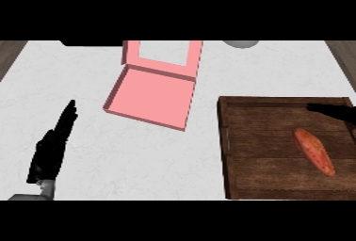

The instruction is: Pick the sweet potato from the tray and place it in the cardboard box

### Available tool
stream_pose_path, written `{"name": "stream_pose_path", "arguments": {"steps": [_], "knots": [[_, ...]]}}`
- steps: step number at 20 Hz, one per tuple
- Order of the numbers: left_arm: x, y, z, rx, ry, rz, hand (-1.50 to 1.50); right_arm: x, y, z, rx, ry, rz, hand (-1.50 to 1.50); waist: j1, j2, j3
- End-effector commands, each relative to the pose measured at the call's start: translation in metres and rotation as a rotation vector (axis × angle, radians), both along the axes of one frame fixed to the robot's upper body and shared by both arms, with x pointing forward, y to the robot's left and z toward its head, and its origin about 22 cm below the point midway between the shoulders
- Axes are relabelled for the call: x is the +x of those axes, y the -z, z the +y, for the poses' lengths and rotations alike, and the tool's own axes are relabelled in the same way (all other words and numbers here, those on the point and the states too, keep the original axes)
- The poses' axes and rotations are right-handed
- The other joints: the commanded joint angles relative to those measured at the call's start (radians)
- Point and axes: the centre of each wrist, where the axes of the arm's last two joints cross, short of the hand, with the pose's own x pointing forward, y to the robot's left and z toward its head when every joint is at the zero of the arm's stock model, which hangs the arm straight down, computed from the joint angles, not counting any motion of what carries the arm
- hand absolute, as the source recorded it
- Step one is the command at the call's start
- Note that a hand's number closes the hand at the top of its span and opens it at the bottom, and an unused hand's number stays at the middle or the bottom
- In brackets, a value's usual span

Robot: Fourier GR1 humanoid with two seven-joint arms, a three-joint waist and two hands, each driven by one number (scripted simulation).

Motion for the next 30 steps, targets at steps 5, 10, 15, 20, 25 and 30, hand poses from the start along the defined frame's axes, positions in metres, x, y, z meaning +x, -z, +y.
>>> {"name": "stream_pose_path", "arguments": {"steps": [5, 10, 15, 20, 25, 30], "knots": [[0.003, -0.002, -0.006, -0.007, -0.005, 0.004, 0.00, -0.007, 0.025, -0.003, -0.031, 0.031, 0.002, -1.50, -0.001, 0.000, 0.000], [-0.009, 0.015, -0.012, 0.004, -0.001, -0.001, 0.00, -0.004, 0.035, 0.008, -0.027, 0.017, 0.015, -1.50, 0.001, 0.000, 0.000], [-0.001, 0.007, -0.004, -0.011, -0.011, -0.003, 0.00, -0.011, 0.044, 0.018, -0.012, 0.016, 0.011, -1.50, -0.002, 0.000, 0.000], [0.011, -0.010, 0.012, 0.003, 0.007, 0.013, 0.00, -0.017, 0.047, 0.016, -0.005, 0.030, 0.011, -1.50, -0.005, -0.001, 0.000], [-0.004, -0.009, -0.012, -0.002, 0.001, 0.010, 0.00, 0.002, 0.033, 0.003, -0.003, 0.039, 0.008, -1.50, 0.002, 0.000, 0.000], [-0.008, 0.003, -0.006, 0.014, -0.010, -0.011, 0.00, -0.007, 0.059, -0.001, -0.018, 0.011, 0.022, -1.50, 0.002, 0.000, 0.000]]}}
